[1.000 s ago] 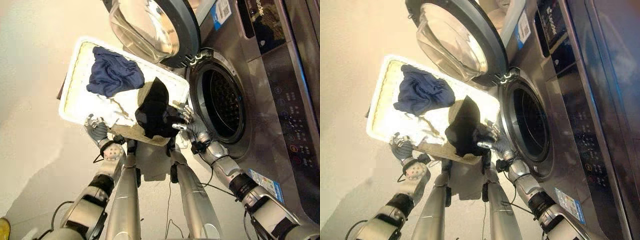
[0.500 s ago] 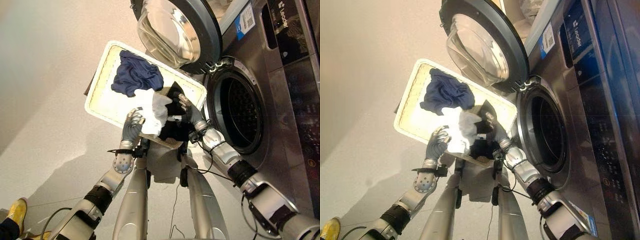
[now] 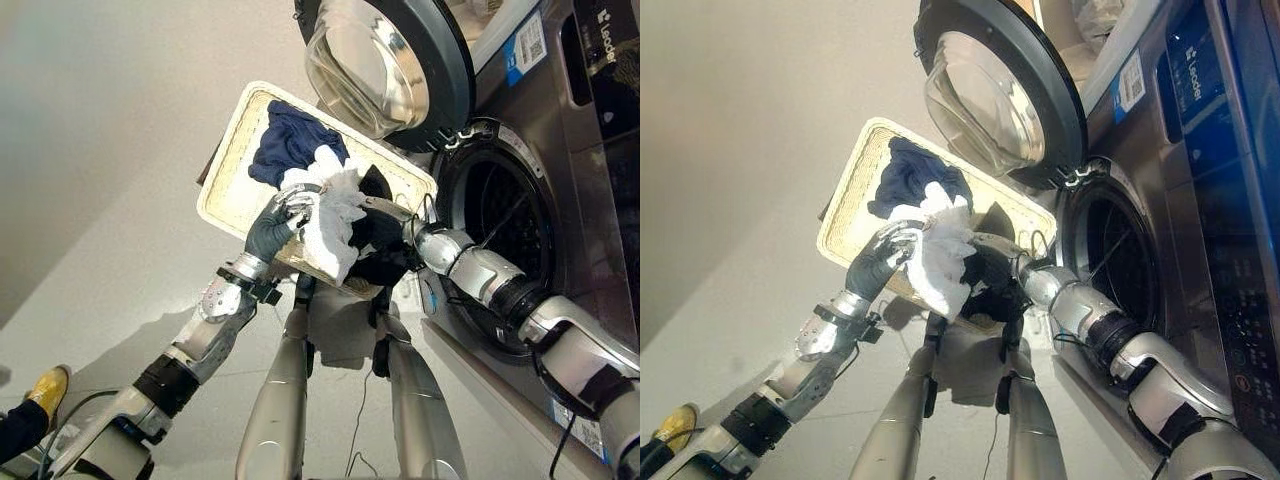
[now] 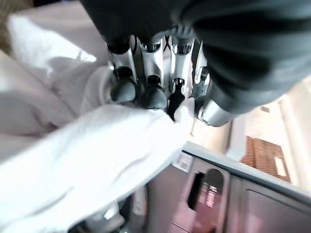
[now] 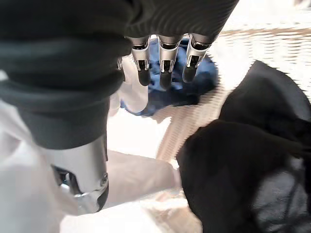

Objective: Put the clothes into the washing machine.

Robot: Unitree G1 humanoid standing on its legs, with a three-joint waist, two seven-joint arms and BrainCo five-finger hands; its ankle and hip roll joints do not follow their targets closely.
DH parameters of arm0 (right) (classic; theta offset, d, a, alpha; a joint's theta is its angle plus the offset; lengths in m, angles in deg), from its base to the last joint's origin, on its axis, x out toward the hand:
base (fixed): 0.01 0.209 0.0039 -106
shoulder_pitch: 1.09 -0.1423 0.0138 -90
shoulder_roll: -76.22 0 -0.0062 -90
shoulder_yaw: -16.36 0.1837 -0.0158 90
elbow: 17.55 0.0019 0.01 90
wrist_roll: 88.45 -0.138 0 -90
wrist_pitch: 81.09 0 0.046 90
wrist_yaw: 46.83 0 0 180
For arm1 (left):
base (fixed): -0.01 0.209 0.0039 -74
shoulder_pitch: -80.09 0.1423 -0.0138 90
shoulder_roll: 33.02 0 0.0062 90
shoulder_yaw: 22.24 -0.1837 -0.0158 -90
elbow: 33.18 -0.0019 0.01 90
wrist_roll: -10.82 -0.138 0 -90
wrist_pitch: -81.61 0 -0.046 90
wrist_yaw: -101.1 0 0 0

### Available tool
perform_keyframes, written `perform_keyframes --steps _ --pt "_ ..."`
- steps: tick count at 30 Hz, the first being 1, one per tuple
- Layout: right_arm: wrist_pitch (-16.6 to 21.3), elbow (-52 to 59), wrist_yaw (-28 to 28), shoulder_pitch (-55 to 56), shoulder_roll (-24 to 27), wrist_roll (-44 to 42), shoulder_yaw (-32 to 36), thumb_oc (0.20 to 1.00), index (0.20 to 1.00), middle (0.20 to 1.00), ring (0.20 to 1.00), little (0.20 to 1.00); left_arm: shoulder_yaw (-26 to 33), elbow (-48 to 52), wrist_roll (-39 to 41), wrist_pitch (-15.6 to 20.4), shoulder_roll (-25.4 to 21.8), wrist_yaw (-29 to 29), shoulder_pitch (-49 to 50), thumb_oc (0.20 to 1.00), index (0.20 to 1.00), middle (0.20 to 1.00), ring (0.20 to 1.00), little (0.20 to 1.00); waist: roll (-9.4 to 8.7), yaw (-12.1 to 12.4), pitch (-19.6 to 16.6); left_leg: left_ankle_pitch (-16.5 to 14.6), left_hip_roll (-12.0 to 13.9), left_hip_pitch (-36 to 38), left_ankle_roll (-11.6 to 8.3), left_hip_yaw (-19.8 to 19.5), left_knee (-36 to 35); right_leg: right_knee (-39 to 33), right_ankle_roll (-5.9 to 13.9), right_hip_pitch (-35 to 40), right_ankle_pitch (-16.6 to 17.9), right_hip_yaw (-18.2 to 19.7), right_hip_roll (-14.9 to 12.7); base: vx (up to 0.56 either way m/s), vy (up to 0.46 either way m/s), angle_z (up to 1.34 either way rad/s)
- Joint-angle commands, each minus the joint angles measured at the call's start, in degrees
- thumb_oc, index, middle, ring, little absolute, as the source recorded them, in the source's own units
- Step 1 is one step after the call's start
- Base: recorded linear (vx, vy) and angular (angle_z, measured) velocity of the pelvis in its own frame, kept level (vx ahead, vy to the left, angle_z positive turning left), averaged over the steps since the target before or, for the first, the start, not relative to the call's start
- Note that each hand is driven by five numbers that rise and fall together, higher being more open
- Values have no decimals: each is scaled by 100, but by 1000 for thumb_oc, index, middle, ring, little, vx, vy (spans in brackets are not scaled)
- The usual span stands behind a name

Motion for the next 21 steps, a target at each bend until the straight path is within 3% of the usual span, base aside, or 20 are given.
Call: perform_keyframes --steps 1,3,4,5,6,10,15,16,21 --pt "476 397 -252 -10 -16 -739 -184 1000 1000 1000 1000 1000 64 1227 582 56 365 -944 -255 200 200 200 200 200 199 -93 -108 11 -404 -29 307 266 41 -382 272 293 313 -322 -38 19 31 0" --pt "504 517 -473 63 -110 -1247 -101 1000 1000 1000 1000 1000 17 1284 691 -59 427 -1065 -227 200 200 200 200 200 193 -112 -108 8 -400 -43 307 277 38 -399 270 275 327 -319 -33 11 37 -1" --pt "414 761 -1015 271 -363 -2464 70 937 937 937 937 937 -73 1309 886 -244 578 -1164 -164 200 200 200 200 200 189 -150 -108 7 -399 -70 306 299 33 -436 271 235 356 -306 -27 22 81 -4" --pt "237 894 -1247 446 -557 -3175 171 464 464 464 464 464 -138 1273 970 -248 665 -1115 -138 200 200 200 200 200 189 -176 -108 5 -401 -90 301 294 39 -448 268 208 365 -296 -24 25 116 -11" --pt "-114 1001 -1593 734 -879 -4075 368 200 200 200 200 200 -191 1190 1186 -253 802 -1176 -78 200 200 200 200 200 188 -215 -108 11 -401 -131 298 307 47 -456 266 160 382 -280 -19 8 88 -19" --pt "-752 1101 -1724 1534 -1658 -5285 702 200 200 200 200 200 -263 988 1447 -224 1271 -1432 180 200 200 200 200 200 196 -338 -108 41 -376 -218 276 385 -29 -552 261 43 447 -237 -1 -9 81 -29" --pt "-1214 1305 -1807 2285 -2061 -6025 854 200 200 200 200 200 -387 896 1344 -39 1544 -1538 551 200 200 200 200 200 205 -458 -108 93 -312 -243 264 508 -206 -711 273 -14 523 -216 11 -7 70 -15" --pt "-1338 1407 -1748 2471 -2180 -6388 849 256 256 256 256 256 -457 879 1264 50 1590 -1408 621 200 200 200 200 200 204 -493 -108 131 -290 -247 259 548 -279 -764 271 -20 548 -204 29 -1 92 -25" --pt "-1258 1429 -1620 2656 -2384 -6985 890 200 200 200 200 200 -561 649 1076 207 1674 -1137 722 200 200 200 200 200 222 -543 -108 219 -240 -225 243 661 -440 -874 272 -14 608 -214 48 2 38 -18"
